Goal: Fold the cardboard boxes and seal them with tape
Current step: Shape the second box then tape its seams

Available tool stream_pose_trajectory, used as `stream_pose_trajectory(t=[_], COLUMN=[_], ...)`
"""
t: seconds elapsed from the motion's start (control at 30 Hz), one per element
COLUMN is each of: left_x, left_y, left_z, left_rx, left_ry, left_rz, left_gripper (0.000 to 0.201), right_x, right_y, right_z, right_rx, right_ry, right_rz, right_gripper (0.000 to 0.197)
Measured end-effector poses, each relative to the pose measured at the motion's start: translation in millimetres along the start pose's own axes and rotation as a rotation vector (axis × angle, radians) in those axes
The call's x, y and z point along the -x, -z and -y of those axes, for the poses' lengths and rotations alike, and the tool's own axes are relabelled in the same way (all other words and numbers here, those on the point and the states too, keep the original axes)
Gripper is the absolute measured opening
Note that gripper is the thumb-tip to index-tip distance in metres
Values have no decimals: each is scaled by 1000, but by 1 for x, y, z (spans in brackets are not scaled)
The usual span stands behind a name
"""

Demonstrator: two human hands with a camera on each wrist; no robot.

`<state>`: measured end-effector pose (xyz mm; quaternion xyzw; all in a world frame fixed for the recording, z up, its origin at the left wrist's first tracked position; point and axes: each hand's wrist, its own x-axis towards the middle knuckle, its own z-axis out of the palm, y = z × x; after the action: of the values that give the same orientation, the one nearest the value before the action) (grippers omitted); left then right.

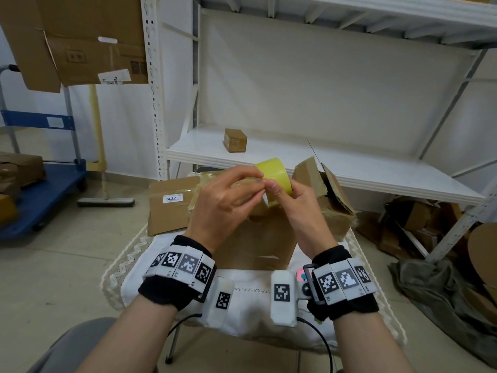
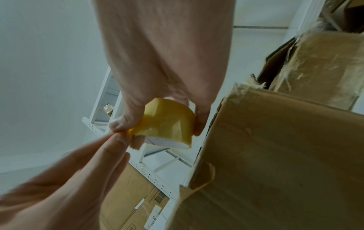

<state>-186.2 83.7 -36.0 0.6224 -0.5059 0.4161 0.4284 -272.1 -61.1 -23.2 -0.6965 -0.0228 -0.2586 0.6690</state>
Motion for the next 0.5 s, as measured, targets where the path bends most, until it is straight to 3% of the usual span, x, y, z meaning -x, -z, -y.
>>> stream_pose_trajectory(t=[0.1, 0.3, 0.5], left_x=[-4, -8, -7], left_y=[1, 3, 4], left_z=[-4, 2, 10], left_rx=[54, 273, 437], left_ry=[102, 383, 610], left_rz=[-13, 57, 183], left_gripper=[7, 18, 47], right_x=[1, 0, 2], right_y=[-1, 1, -1], right_z=[1, 0, 7], right_rx=[11, 31, -68], right_ry=[-10, -48, -81], right_rz=[20, 50, 79], right_gripper=[27, 27, 20])
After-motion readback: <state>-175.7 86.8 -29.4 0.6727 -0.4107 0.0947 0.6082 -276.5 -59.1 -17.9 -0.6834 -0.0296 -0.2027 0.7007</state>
